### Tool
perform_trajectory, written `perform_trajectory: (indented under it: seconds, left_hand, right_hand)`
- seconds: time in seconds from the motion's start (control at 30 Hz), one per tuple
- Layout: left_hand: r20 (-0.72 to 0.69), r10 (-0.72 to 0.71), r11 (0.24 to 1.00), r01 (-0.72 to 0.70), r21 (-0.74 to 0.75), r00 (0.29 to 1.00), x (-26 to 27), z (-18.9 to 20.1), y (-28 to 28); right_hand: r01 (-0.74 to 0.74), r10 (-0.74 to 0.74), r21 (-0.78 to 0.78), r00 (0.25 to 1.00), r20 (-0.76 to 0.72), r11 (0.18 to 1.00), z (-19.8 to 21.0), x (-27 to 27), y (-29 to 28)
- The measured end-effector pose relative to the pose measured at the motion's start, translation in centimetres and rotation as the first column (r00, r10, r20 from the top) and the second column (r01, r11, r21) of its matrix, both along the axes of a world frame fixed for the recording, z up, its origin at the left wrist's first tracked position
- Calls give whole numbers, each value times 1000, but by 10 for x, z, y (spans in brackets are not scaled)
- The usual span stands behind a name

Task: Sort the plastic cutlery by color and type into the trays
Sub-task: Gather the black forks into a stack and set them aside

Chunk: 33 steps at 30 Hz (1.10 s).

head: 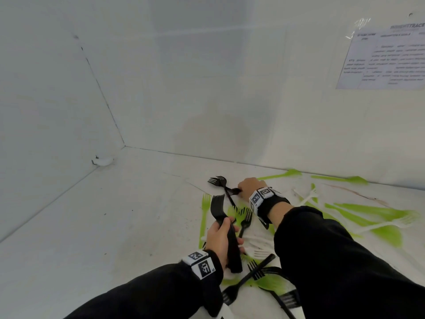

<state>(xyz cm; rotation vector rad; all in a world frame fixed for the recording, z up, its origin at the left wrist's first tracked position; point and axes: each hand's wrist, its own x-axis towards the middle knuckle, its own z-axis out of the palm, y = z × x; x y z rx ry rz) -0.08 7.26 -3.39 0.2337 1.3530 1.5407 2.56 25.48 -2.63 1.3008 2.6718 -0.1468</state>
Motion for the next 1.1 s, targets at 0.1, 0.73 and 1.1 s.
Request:
perform_trajectory:
  seconds: [0.1, 0.73, 1.1]
  left_hand:
    - [-3, 3, 1000, -3, -4, 1000, -1, -1, 0]
    - [-24, 4, 1000, -4, -11, 1000, 0, -1, 1]
    - [49, 44, 999, -44, 7, 998, -2, -3, 3]
  right_hand:
    - [97, -113, -73, 958, -263, 993, 5, -6, 4]
    - [243, -338, -317, 895, -292, 917, 3, -28, 6]
    - [89, -174, -296, 946, -274, 951, 13, -21, -1]
